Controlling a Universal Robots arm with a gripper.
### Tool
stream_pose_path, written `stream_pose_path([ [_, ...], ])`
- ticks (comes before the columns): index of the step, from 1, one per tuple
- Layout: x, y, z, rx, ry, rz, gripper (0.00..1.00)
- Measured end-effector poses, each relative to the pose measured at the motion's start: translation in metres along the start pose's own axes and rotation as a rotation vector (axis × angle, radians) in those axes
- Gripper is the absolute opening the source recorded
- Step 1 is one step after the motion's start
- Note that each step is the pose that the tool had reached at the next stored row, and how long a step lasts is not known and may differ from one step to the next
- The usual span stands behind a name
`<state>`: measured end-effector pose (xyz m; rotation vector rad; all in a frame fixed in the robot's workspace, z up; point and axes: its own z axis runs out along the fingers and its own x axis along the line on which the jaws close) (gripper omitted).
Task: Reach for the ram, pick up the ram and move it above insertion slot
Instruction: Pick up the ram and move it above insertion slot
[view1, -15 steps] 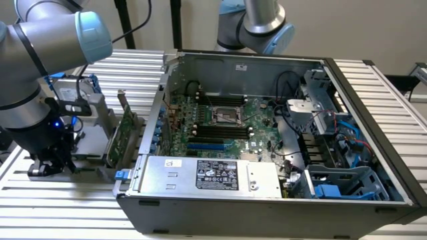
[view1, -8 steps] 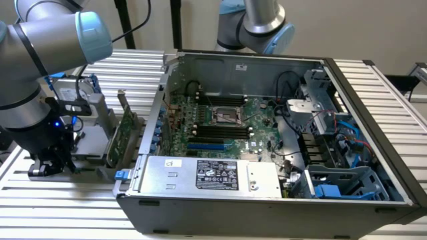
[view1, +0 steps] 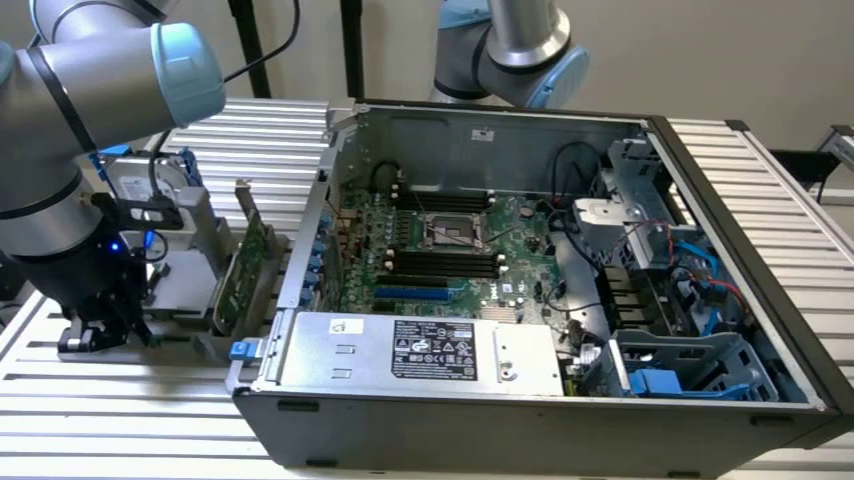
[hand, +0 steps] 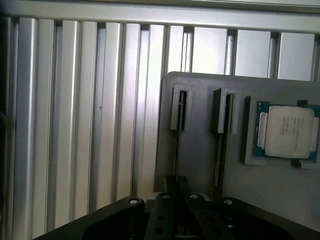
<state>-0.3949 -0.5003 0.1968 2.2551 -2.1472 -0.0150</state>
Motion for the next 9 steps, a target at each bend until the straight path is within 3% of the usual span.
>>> stream_pose_path([
  [9,-0.0001,0.0000,-0.0002,0.0000,-0.0001,0.000,0.13],
])
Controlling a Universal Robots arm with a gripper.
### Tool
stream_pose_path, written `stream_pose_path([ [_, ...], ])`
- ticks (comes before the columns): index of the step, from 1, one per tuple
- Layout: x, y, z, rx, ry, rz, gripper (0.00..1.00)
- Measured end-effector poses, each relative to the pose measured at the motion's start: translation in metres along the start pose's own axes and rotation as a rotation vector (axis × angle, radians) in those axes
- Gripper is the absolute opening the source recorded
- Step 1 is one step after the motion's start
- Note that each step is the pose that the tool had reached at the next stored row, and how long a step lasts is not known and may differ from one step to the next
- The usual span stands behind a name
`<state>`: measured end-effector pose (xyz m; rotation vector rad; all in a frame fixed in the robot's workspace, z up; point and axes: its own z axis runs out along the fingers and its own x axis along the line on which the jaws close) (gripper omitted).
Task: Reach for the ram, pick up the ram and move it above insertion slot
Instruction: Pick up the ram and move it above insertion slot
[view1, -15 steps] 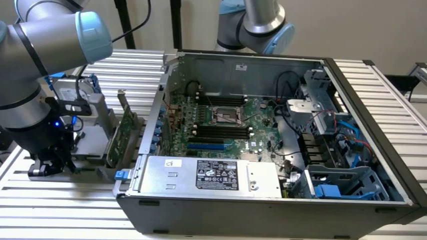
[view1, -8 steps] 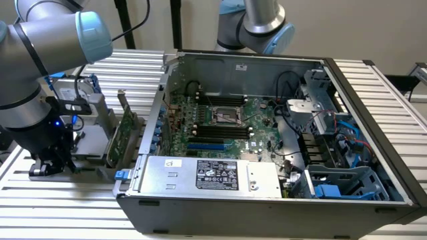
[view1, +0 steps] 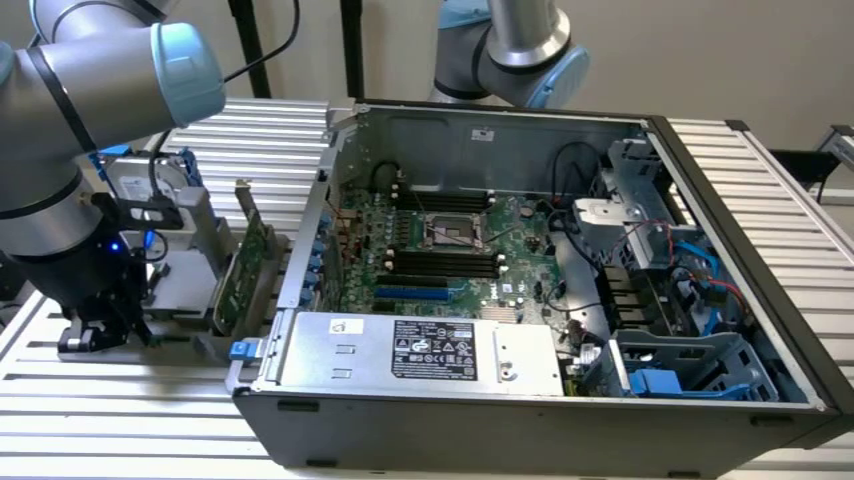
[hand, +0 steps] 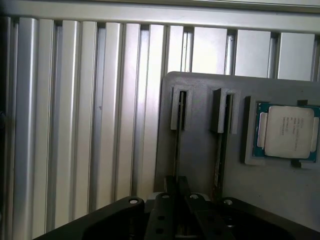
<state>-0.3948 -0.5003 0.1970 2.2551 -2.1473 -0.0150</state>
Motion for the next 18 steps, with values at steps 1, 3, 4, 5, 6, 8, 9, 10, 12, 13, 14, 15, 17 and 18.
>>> stream_pose_path([
  [1,0.000,0.0000,-0.0008,-0.0002,0.0002,0.000,0.13],
  [3,0.000,0.0001,-0.0035,-0.0001,0.0002,0.000,0.13],
  [4,0.000,0.0002,-0.0056,-0.0002,0.0003,0.000,0.13],
  [5,0.000,0.0002,-0.0077,-0.0001,0.0003,-0.001,0.13],
  [6,0.000,0.0003,-0.0103,0.0000,0.0003,-0.001,0.13],
  [8,0.000,0.0005,-0.0165,-0.0002,0.0004,-0.001,0.13],
  [9,0.000,0.0006,-0.0203,-0.0001,0.0003,-0.002,0.13],
  [10,0.000,0.0007,-0.0241,0.0000,0.0003,-0.002,0.13],
  [12,0.000,0.0010,-0.0335,-0.0001,0.0004,-0.004,0.13],
  [13,0.000,0.0011,-0.0380,0.0000,0.0004,-0.004,0.13],
  [14,0.001,0.0012,-0.0425,0.0000,0.0004,-0.004,0.13],
  [15,0.001,0.0013,-0.0470,-0.0001,0.0004,-0.005,0.13],
  [17,0.001,0.0013,-0.0560,-0.0001,0.0005,-0.006,0.13],
  [18,0.001,0.0013,-0.0605,-0.0001,0.0005,-0.006,0.13],
])
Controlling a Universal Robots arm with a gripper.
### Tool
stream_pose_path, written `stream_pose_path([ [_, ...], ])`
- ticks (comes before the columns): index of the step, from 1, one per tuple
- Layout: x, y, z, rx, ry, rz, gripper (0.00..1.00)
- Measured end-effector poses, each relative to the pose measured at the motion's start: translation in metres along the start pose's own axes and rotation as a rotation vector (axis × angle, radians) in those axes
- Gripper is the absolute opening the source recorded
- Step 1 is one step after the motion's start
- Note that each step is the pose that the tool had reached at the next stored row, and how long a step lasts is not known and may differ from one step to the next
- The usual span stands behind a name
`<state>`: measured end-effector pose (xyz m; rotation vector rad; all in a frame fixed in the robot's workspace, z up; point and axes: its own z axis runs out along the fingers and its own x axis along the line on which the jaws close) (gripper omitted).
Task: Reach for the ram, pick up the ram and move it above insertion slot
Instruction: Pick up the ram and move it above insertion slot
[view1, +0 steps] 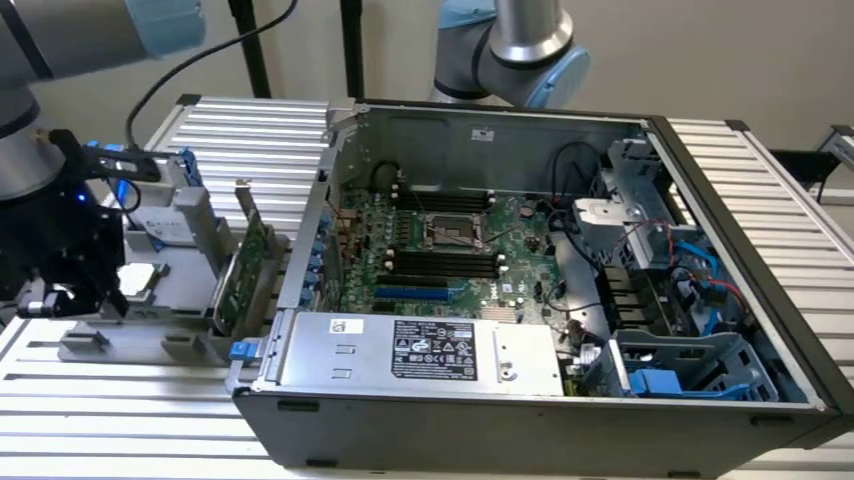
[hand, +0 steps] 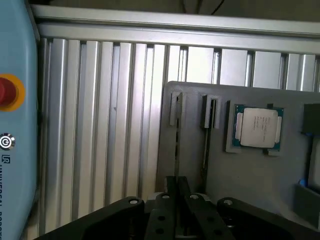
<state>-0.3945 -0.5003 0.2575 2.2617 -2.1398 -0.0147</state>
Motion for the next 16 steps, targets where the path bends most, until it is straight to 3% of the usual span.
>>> stream_pose_path([
  [4,0.000,-0.0014,-0.0181,0.0003,-0.0004,-0.004,0.13],
  [9,0.001,-0.0077,-0.0412,0.0005,-0.0048,-0.011,0.13],
  [16,0.002,-0.0220,-0.0727,0.0017,-0.0198,-0.027,0.13],
])
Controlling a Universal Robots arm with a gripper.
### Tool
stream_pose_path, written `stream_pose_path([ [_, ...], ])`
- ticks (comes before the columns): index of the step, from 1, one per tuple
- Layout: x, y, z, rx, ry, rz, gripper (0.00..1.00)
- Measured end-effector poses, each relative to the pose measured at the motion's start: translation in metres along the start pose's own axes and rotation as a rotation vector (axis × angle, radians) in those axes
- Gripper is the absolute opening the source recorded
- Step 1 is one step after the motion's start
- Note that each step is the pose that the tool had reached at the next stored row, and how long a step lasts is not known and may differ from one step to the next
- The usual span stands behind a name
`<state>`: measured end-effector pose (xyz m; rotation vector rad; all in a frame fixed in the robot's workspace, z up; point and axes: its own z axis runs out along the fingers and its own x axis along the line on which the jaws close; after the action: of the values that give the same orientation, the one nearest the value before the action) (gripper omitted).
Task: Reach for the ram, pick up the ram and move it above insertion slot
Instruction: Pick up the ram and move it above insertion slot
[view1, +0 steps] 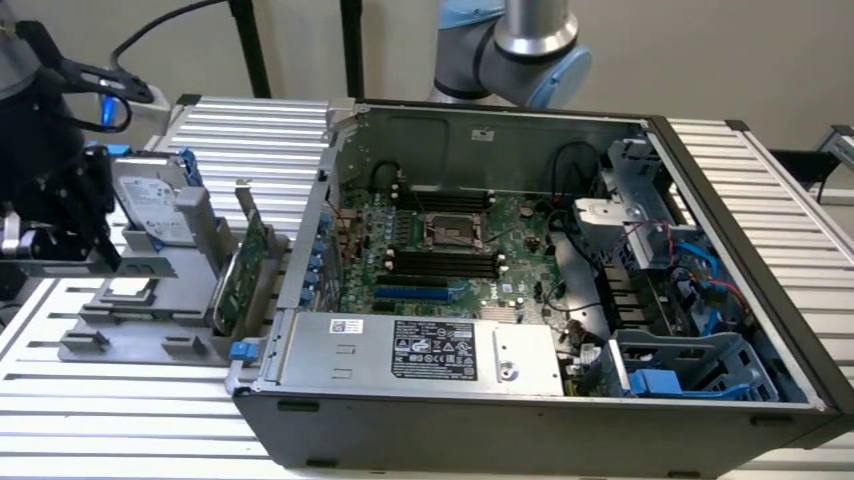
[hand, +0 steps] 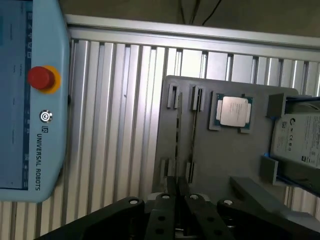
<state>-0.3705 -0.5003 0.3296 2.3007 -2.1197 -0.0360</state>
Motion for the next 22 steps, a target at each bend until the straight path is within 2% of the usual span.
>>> stream_pose_path([
  [8,0.001,-0.0198,-0.0346,0.0014,-0.0181,-0.014,0.13],
  [10,0.002,-0.0278,-0.0408,0.0018,-0.0217,-0.015,0.13],
  [15,0.004,-0.0500,-0.0526,0.0021,-0.0264,-0.016,0.13],
  [22,0.006,-0.0814,-0.0657,0.0027,-0.0344,-0.017,0.13],
])
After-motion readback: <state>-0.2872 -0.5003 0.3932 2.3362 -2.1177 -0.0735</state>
